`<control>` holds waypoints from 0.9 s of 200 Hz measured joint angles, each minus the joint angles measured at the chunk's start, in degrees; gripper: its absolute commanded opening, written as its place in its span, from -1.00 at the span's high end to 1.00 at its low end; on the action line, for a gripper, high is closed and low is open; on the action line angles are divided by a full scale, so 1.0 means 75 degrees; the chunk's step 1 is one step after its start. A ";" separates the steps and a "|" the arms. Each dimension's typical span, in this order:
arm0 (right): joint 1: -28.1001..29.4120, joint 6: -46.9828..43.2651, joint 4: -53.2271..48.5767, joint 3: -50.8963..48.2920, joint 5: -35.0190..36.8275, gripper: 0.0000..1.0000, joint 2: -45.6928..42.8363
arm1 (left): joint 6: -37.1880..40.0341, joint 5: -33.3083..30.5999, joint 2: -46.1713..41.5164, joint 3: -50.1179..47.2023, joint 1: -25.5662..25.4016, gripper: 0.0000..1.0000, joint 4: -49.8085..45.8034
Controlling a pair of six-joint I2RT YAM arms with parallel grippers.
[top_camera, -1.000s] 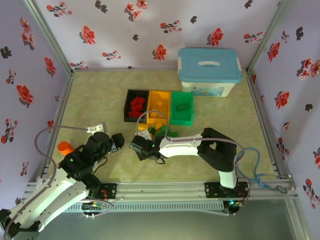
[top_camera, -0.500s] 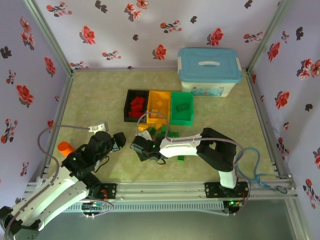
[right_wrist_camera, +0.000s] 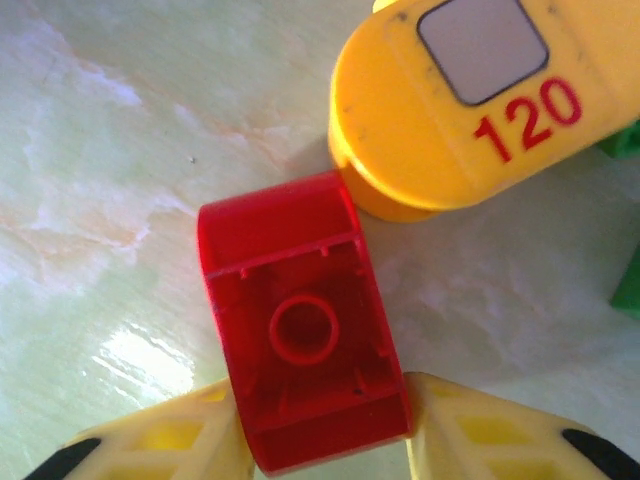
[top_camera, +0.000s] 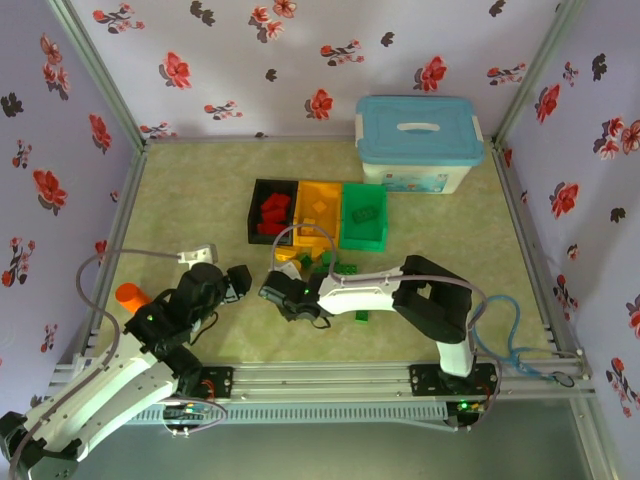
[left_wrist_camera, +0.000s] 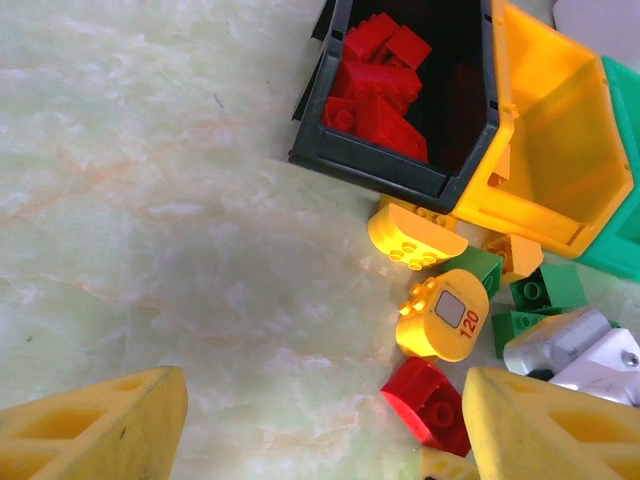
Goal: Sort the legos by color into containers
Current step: Pick up the lego from the bottom-center of the table, then place the lego in the container.
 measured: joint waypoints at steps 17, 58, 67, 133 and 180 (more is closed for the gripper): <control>0.0000 -0.0093 -0.0221 0.0029 0.0006 0.32 -0.0236 | 0.0044 -0.0003 0.0000 0.0000 -0.0003 -0.46 0.0015; 0.0000 -0.0551 -0.0708 0.0842 0.0012 0.37 -0.0726 | 0.0152 -0.0055 0.0000 0.0000 0.0000 -0.46 0.0009; -0.0029 -0.0705 -0.0772 0.1105 0.0020 0.37 -0.0772 | 0.0157 -0.0058 -0.0006 0.0000 0.0000 -0.46 -0.0003; -0.1393 -0.1585 -0.1547 0.3838 -0.0096 0.37 -0.0119 | 0.0152 -0.0058 -0.0309 0.0000 -0.0003 -0.46 -0.0175; -0.2276 -0.1932 -0.2165 0.5619 -0.0554 0.37 0.1524 | 0.0149 -0.0050 -0.0358 0.0000 -0.0003 -0.46 -0.0192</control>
